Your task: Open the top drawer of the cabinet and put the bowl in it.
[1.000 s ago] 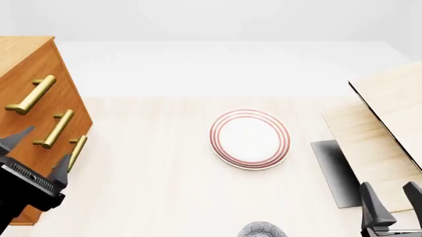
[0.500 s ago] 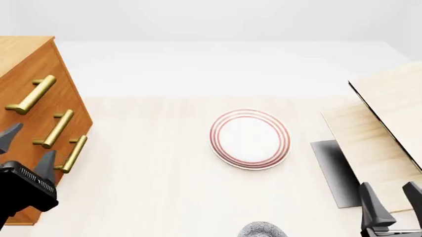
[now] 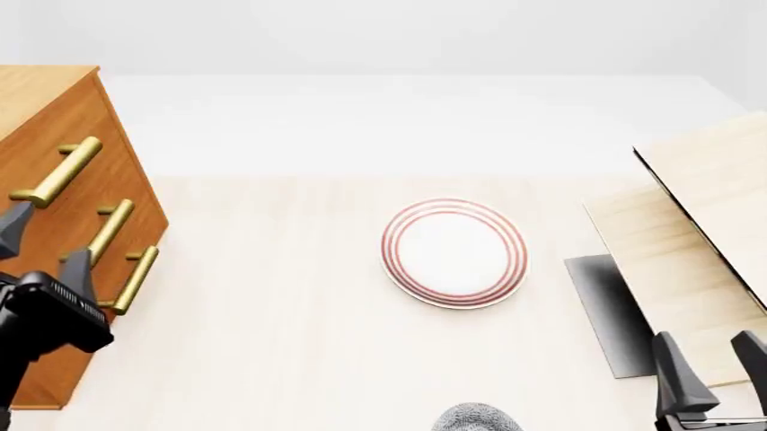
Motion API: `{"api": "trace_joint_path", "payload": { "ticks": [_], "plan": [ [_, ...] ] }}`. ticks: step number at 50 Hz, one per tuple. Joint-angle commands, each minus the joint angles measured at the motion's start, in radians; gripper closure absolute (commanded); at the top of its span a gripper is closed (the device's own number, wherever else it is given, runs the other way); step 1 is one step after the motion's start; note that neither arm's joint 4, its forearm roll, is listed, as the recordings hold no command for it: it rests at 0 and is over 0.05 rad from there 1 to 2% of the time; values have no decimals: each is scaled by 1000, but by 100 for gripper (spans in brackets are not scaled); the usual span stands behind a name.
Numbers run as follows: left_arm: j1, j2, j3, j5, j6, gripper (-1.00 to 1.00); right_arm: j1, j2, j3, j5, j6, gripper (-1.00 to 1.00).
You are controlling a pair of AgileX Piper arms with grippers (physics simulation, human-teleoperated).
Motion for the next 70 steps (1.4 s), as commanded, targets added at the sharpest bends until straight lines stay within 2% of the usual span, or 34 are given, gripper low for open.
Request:
{"api": "trace_joint_path", "payload": {
  "ticks": [1, 6, 19, 36, 45, 55, 70],
  "plan": [
    [32, 77, -8, -115, 15, -100, 0, -2, 0, 1, -1, -100],
    [36, 130, -16, -168, 31, -100, 1, -1, 0, 1, -1, -100],
    [31, 245, -99, -186, 20, -100, 1, -2, 1, 3, -3, -100],
    [36, 353, -151, -232, 15, -100, 2, 0, 1, 3, -4, -100],
    [56, 450, -160, -311, 25, -100, 3, 0, 1, 4, -5, -100],
    [90, 481, -152, -351, 27, -100, 4, -1, 1, 6, -6, -100],
    [130, 466, -163, -334, 9, -100, 4, 1, 1, 6, -7, -100]
  ]
}}
